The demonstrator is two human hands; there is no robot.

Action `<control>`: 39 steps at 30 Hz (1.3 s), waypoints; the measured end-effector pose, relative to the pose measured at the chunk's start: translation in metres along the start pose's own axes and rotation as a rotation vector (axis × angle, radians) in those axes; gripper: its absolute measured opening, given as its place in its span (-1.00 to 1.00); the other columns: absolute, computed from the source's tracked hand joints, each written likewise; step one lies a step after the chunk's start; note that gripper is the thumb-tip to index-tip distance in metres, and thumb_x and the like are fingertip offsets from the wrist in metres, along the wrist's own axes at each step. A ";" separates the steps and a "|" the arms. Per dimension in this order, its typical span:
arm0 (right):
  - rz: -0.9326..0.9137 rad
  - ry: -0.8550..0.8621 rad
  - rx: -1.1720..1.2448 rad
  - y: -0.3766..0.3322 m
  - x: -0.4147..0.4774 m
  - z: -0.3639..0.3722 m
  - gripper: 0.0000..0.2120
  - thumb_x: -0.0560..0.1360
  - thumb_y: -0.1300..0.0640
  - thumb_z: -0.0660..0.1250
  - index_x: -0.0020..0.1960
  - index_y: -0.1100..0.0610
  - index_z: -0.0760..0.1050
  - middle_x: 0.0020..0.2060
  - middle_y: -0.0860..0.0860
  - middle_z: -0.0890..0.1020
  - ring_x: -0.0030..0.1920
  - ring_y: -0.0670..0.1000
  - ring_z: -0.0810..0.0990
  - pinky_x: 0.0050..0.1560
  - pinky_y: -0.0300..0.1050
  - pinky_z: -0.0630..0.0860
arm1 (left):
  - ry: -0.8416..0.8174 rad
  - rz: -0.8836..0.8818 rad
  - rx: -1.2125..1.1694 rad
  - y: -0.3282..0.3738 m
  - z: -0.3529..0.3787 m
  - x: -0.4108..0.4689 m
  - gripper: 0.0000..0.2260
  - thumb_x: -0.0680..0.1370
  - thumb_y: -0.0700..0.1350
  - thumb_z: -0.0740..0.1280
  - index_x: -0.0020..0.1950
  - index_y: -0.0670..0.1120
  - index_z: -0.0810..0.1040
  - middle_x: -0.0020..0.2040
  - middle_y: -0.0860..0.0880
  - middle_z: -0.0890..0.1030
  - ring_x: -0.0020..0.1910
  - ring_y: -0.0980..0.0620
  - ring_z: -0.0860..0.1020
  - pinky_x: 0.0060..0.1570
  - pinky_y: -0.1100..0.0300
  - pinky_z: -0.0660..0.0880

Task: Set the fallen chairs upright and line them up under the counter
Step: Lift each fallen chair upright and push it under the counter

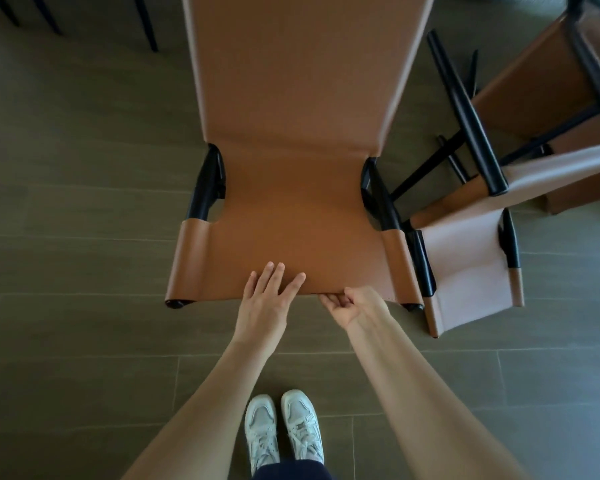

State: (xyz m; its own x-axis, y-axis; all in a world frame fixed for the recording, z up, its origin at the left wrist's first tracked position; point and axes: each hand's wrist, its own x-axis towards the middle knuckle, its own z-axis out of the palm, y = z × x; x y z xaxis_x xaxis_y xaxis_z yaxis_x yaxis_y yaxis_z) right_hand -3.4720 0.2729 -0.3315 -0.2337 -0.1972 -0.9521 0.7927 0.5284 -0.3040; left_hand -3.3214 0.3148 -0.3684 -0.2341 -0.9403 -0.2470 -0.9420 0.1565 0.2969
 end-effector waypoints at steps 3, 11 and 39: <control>-0.038 -0.047 -0.036 -0.023 -0.019 0.026 -0.84 0.64 0.36 0.05 0.17 0.31 0.34 -0.05 0.24 0.51 -0.16 0.19 0.53 0.00 0.17 0.48 | 0.045 -0.028 0.027 0.002 -0.031 0.022 -0.33 0.58 -0.31 0.21 0.58 0.15 0.04 0.58 -0.09 0.14 0.57 -0.07 0.04 0.50 -0.10 -0.12; -0.219 -0.067 -0.124 -0.087 -0.069 0.105 -0.64 0.63 0.41 0.07 0.40 0.28 0.31 0.24 0.26 0.49 0.25 0.26 0.52 0.13 0.21 0.53 | 0.164 -0.052 -0.084 0.003 -0.110 0.100 -0.40 0.58 -0.38 0.16 0.52 0.12 0.26 0.50 -0.06 0.32 0.51 -0.04 0.19 0.44 -0.04 -0.03; -0.374 -0.060 -0.362 -0.227 -0.110 0.288 -0.90 0.55 0.37 0.25 -0.05 0.19 0.42 -0.23 0.12 0.52 -0.25 0.18 0.61 -0.29 0.04 0.67 | -0.103 -0.040 0.018 -0.006 -0.292 0.287 -0.60 0.70 -0.08 0.03 0.52 0.22 0.21 0.54 0.02 0.26 0.53 0.00 0.16 0.37 -0.02 0.04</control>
State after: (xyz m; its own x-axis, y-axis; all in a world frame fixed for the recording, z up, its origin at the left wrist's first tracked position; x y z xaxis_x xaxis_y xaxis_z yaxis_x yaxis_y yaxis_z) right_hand -3.4644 -0.0632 -0.1483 -0.4227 -0.4683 -0.7759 0.4131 0.6624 -0.6249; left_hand -3.3126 -0.0446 -0.1723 -0.2187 -0.9101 -0.3520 -0.9551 0.1257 0.2684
